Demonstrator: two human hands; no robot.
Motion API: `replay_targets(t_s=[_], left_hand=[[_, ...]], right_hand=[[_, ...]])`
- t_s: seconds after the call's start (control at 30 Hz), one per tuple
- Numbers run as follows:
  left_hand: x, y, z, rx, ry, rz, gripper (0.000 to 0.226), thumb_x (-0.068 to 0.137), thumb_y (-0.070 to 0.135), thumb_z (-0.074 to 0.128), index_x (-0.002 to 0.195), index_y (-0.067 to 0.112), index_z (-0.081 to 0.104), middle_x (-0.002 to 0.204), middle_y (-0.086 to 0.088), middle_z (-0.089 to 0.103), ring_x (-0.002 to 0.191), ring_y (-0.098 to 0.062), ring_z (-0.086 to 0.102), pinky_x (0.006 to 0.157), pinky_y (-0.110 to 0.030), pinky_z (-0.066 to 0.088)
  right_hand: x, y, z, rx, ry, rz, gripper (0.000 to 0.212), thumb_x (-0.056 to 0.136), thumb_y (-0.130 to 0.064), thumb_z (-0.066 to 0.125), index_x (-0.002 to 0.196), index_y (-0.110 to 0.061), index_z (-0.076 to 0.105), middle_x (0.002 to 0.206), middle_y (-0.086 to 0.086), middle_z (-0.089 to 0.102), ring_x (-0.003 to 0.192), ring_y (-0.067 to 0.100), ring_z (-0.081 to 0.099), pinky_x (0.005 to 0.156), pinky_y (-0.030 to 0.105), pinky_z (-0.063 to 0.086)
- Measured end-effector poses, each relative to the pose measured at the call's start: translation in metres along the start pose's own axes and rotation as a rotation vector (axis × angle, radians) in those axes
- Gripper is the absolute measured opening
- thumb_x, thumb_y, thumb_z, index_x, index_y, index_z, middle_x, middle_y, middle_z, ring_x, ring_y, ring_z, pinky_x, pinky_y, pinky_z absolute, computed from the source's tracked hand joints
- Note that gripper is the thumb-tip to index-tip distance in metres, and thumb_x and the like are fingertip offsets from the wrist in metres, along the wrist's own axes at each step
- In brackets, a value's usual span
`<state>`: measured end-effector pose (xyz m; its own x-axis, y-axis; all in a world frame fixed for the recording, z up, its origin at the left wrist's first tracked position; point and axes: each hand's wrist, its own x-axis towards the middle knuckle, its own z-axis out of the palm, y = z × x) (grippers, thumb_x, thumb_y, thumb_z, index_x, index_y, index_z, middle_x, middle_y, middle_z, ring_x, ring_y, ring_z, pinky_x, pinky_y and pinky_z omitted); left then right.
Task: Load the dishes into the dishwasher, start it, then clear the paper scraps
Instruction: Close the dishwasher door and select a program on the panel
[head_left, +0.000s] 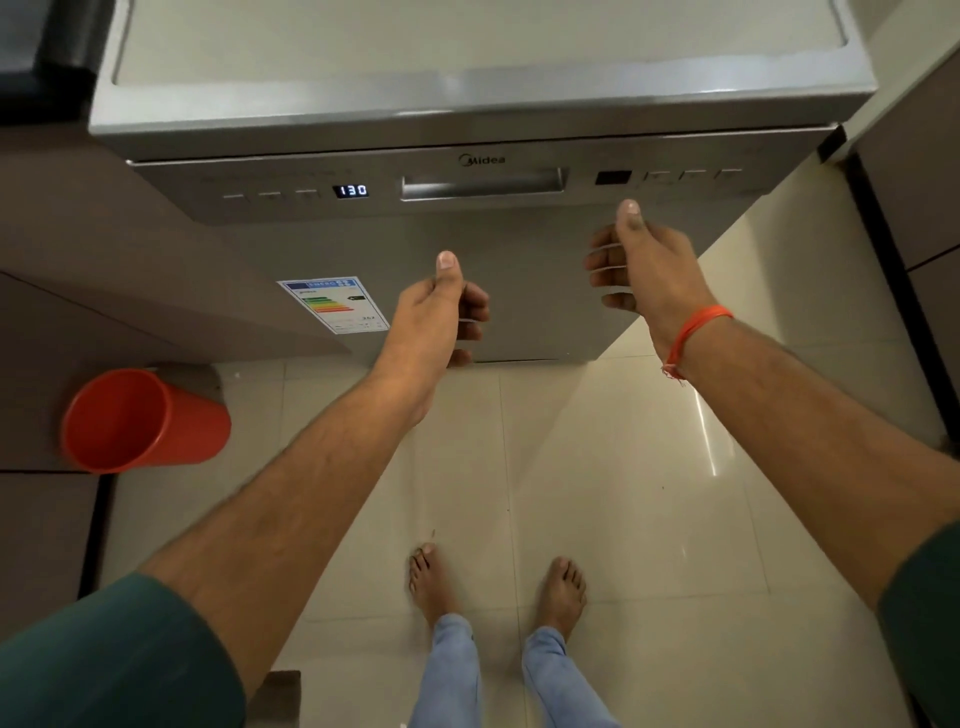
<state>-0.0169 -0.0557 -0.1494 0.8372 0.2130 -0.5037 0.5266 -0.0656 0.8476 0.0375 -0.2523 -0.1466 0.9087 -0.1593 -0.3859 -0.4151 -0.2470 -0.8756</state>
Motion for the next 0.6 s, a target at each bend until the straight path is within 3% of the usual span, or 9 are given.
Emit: replay_targets(t_s=[0.13,0.23,0.33,0.4,0.47,0.6], left_hand=[[-0.009,0.007,-0.012,0.052,-0.010,0.093,0.044,0.106,0.052,0.034,0.108,0.021,0.066,0.111,0.000,0.070,0.098,-0.012,0.065,0.087,-0.037,0.054],[-0.021,0.013,-0.023,0.126,-0.011,0.198,0.040,0.106,0.052,0.036,0.116,0.025,0.063,0.108,0.006,0.063,0.102,-0.010,0.060,0.098,-0.042,0.050],[-0.037,0.025,-0.036,0.237,-0.018,0.328,0.041,0.106,0.049,0.037,0.132,0.025,0.057,0.109,0.016,0.060,0.105,-0.001,0.056,0.097,-0.031,0.045],[-0.048,0.034,-0.046,0.347,-0.031,0.420,0.052,0.106,0.053,0.034,0.145,0.023,0.048,0.132,0.008,0.059,0.126,-0.010,0.051,0.106,-0.031,0.040],[-0.059,0.045,-0.055,0.440,-0.042,0.491,0.062,0.104,0.058,0.030,0.154,0.022,0.036,0.155,0.001,0.044,0.144,-0.014,0.037,0.118,-0.035,0.030],[-0.087,0.069,-0.073,0.560,0.002,0.543,0.070,0.103,0.063,0.026,0.160,0.024,0.020,0.168,-0.003,0.020,0.155,-0.016,0.013,0.126,-0.042,0.016]], right_hand=[[-0.014,-0.016,0.013,-0.184,0.024,-0.178,0.038,0.101,-0.050,0.043,0.121,-0.020,0.057,0.114,-0.003,0.062,0.106,0.015,0.060,0.100,0.043,0.051],[-0.029,-0.031,0.022,-0.313,-0.017,-0.258,0.040,0.101,-0.048,0.045,0.134,-0.025,0.051,0.133,0.003,0.052,0.121,0.018,0.052,0.105,0.033,0.042],[-0.049,-0.053,0.027,-0.388,-0.038,-0.303,0.048,0.101,-0.045,0.047,0.144,-0.027,0.041,0.148,0.007,0.038,0.132,0.020,0.043,0.102,0.023,0.030],[-0.064,-0.068,0.028,-0.429,-0.032,-0.358,0.055,0.100,-0.045,0.048,0.150,-0.025,0.035,0.154,0.006,0.031,0.140,0.023,0.035,0.110,0.028,0.028],[-0.077,-0.086,0.027,-0.483,-0.029,-0.407,0.061,0.100,-0.048,0.047,0.154,-0.025,0.030,0.159,0.005,0.025,0.146,0.026,0.025,0.118,0.038,0.026],[-0.107,-0.123,0.024,-0.583,-0.012,-0.447,0.064,0.100,-0.050,0.043,0.156,-0.027,0.022,0.166,0.006,0.011,0.152,0.027,0.007,0.122,0.049,0.017]])
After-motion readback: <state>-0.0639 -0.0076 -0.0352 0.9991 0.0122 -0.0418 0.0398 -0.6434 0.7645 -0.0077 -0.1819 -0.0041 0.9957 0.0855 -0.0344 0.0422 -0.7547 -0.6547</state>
